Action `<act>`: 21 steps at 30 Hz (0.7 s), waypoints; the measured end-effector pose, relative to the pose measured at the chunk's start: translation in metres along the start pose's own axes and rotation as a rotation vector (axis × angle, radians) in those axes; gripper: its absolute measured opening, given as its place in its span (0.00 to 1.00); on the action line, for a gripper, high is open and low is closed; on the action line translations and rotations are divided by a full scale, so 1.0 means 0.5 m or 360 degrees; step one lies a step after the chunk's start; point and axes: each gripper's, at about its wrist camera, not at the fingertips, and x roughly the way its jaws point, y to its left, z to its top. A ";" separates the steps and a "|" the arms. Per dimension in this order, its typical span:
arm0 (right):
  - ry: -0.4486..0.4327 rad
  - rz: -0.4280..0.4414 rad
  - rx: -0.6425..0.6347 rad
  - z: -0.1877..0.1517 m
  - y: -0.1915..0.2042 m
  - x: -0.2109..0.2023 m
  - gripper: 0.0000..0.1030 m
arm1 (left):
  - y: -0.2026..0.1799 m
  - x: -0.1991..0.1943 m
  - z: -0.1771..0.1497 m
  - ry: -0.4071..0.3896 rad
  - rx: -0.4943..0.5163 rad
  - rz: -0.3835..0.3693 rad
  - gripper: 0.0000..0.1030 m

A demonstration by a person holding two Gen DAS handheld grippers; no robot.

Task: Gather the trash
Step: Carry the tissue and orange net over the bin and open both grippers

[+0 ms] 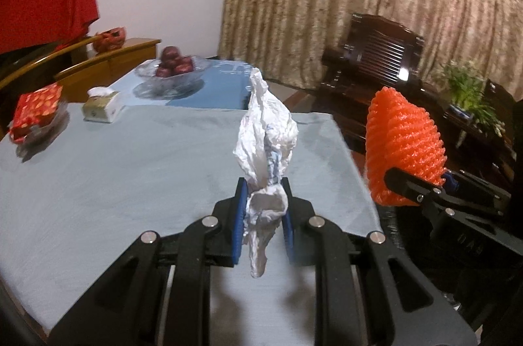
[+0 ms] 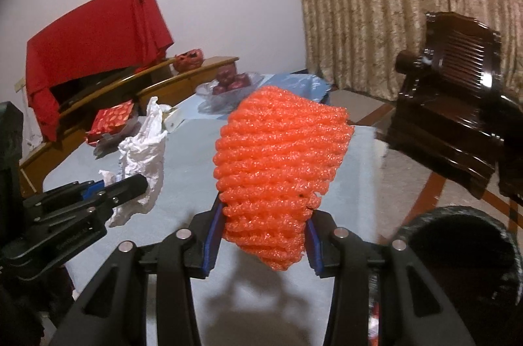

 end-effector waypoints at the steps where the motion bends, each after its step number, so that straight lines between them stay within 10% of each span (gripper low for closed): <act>1: -0.0007 -0.0019 0.0011 -0.001 -0.013 -0.011 0.42 | -0.014 0.000 0.000 0.0002 0.0011 -0.0020 0.18; 21: 0.0049 -0.0502 0.0247 -0.120 -0.289 -0.186 0.42 | -0.338 0.090 -0.042 0.0140 0.0281 -0.0494 0.18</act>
